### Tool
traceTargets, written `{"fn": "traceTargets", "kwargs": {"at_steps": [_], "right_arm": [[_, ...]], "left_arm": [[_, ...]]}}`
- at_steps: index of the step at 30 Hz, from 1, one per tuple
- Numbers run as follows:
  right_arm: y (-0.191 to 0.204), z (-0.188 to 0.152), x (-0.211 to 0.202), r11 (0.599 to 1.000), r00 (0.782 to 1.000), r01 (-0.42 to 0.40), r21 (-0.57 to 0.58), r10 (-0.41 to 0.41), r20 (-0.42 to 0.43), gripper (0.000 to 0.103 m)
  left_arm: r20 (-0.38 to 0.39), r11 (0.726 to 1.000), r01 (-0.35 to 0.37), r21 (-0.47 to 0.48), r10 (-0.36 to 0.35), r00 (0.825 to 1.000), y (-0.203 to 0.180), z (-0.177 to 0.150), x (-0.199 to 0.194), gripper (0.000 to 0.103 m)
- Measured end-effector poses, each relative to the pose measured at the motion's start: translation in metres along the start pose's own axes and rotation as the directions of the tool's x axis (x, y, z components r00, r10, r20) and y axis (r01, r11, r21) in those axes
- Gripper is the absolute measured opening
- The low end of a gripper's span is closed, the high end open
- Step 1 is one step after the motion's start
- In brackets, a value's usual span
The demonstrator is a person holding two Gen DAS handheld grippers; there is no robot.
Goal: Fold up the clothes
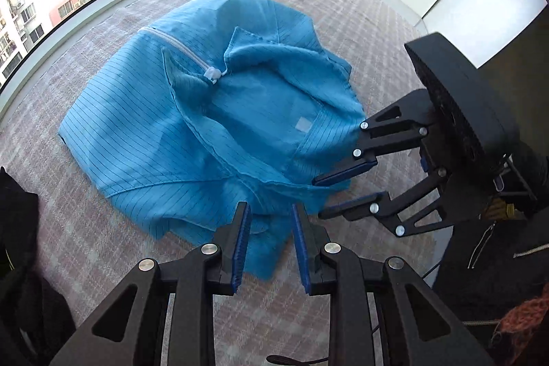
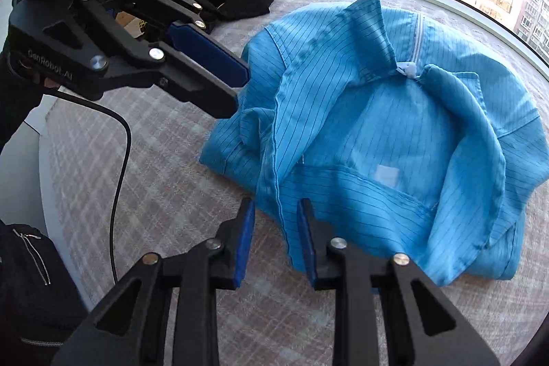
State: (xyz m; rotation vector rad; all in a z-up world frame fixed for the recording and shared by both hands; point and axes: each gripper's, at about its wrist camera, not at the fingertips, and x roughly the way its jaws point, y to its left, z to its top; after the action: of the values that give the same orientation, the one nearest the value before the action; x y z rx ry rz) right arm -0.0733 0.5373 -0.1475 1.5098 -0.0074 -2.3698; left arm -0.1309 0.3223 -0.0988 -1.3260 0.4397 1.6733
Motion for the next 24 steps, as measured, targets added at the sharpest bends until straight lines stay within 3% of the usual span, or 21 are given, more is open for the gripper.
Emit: {"fn": "traceTargets", "kwargs": {"at_steps": [6, 14, 19, 24], "right_arm": [[0.005, 0.01, -0.021, 1.0, 1.0, 0.024, -0.015, -0.024, -0.001, 0.005], [0.018, 0.034, -0.038, 0.995, 0.996, 0.084, -0.045, -0.084, 0.007, 0.004], [0.013, 0.027, -0.037, 0.996, 0.997, 0.079, -0.032, -0.08, -0.022, 0.002], [-0.014, 0.012, -0.069, 0.996, 0.996, 0.017, 0.086, -0.025, 0.085, 0.002]], "left_arm": [[-0.021, 0.994, -0.011, 0.113, 0.014, 1.0, -0.016, -0.003, 0.021, 0.023], [0.036, 0.991, 0.055, 0.122, -0.059, 0.998, -0.015, 0.019, 0.044, 0.023], [0.056, 0.988, 0.076, 0.132, -0.084, 0.995, -0.017, 0.018, 0.065, 0.021], [0.044, 0.989, 0.058, 0.135, -0.064, 0.997, -0.015, 0.006, 0.062, 0.021]]}}
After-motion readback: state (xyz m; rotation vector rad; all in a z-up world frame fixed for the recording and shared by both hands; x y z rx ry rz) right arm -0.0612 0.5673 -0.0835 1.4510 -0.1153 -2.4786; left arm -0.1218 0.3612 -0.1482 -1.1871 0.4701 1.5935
